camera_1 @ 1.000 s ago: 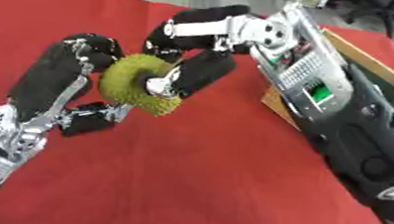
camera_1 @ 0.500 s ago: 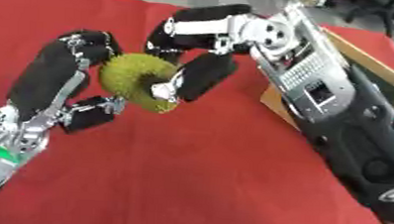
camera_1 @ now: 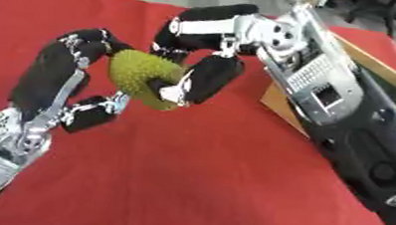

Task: Pick up the objects with one hand, pass them to the other hand, and then place them into the box on the other side of the table.

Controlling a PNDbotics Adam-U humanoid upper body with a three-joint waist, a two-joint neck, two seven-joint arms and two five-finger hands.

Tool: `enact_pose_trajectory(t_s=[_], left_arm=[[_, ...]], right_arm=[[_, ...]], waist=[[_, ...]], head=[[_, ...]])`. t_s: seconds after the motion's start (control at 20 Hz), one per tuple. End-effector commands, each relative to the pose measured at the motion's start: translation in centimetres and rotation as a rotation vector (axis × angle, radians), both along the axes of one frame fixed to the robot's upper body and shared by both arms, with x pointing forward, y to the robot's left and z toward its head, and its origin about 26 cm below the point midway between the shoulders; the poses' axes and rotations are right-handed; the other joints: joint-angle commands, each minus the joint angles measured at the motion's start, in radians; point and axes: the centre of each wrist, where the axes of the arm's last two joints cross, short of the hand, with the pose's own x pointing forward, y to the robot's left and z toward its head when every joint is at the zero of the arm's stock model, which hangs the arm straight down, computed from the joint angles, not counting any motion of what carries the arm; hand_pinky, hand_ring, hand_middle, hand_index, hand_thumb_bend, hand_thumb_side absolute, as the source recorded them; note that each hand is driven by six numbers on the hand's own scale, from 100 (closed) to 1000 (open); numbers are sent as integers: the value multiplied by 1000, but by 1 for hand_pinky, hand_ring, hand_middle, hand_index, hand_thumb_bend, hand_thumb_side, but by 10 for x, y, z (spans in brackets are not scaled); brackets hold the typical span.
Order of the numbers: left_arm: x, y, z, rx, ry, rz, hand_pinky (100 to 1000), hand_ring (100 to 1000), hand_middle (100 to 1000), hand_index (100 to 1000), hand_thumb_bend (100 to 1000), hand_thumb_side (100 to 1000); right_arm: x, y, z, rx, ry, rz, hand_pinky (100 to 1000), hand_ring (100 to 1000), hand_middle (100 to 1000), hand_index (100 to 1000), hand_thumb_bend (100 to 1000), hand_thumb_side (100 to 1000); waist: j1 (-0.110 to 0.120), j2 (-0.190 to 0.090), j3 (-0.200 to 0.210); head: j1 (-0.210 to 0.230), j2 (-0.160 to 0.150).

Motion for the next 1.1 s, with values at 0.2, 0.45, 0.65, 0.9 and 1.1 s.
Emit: enact_pose_trajectory(t_s=[0.2,0.45,0.65,0.9,1.1], left_arm=[[2,5,3,46,16,23,734,619,618,810,537,368],[1,6,2,85,20,9,740,631,630,821,769,531],[2,7,0,91,23,20,739,631,629,819,762,547],[2,9,0,78,18,26,735,623,619,804,706,536],[3,10,-1,69,21,30,733,619,614,795,671,541]], right_arm=[[-3,-11,13,34,-50,-32,771,583,286,468,100,191],[-2,-15,15,49,-73,-54,769,581,284,465,100,196],[-1,-19,15,53,-78,-68,768,581,283,465,100,196],[2,-31,15,71,-87,-105,768,582,284,465,100,196],[5,-48,16,107,-97,-165,769,583,284,467,100,189]], waist=[[9,-15,-3],[11,-15,-5],[11,-14,-5],[10,-15,-5],[10,-16,-7]], head=[[-2,-11],[-3,-9],[-4,-8],[-11,-8],[-19,-7]])
